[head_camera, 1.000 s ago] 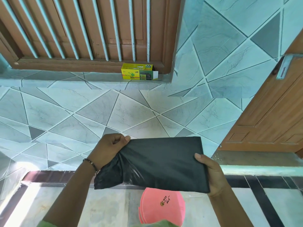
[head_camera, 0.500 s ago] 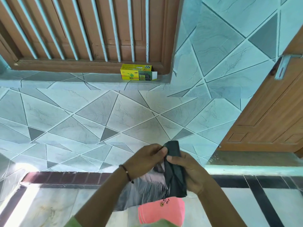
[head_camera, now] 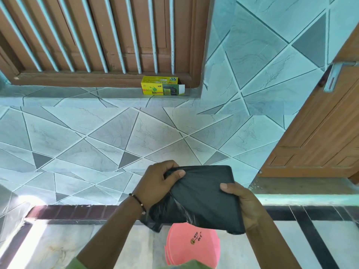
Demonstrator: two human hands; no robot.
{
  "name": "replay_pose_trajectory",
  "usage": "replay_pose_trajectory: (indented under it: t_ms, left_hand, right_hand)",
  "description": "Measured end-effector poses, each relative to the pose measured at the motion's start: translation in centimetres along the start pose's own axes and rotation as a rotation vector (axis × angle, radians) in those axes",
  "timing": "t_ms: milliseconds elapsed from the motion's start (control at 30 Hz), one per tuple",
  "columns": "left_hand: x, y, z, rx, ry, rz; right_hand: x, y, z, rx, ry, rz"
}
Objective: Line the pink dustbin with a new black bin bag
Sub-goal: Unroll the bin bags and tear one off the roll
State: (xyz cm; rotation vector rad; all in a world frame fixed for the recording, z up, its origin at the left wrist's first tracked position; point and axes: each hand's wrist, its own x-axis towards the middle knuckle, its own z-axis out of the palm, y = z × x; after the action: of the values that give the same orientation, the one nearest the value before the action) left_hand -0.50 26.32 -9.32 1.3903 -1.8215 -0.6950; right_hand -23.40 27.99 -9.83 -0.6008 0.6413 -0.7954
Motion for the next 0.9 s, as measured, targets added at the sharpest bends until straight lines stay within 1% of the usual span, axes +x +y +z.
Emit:
replay_pose_trajectory:
  t_ms: [100,233,333,467,600,667,800,867,900]
  left_hand:
    - [0.0,-0.3,-1.0,-0.009,0.044,-0.016]
    - [0.2,-0.9,-2.9,0.005,0.115,-0.038]
    - [0.0,-1.6,-4.1,0.048,0.124,-0.040]
    - [-0.4,-2.7,-5.4,0.081,0.156,-0.098]
    - [-0.6,-2.8,-5.3,0.087,0.190,-0.133]
    - [-0.6,-2.1,-4.3,0.026,0.119,-0.156]
    - [-0.7,0.2,-0.3,-0.179,-0.153,-0.126]
    - [-0.6,1.3,1.6,-0.272,-0.227,-0.108]
    - [-0.6,1.6,2.2,-0.301,-0.227,-0.099]
  right_hand:
    - [0.1,0.0,0.1,-0.019,-0.003,-0.024]
    - [0.3,0.1,0.1,0.044,-0.002,-0.080]
    - [0.1,-0.2,-0.1,0.022,0.027,-0.087]
    - [-0.4,-0.7,-0.5,0.014,0.053,-0.101]
    - [-0.3,-0.5,0.1,-0.034,0.060,-0.098]
    - [0.1,-0.2,0.6,-0.042,0.052,-0.095]
    - [1.3,1.0,2.6,-0.059,0.035,-0.043]
    - [1.7,1.5,3.4,-0.042,0.008,-0.021]
    - [1.7,1.6,3.6,-0.023,0.005,-0.017]
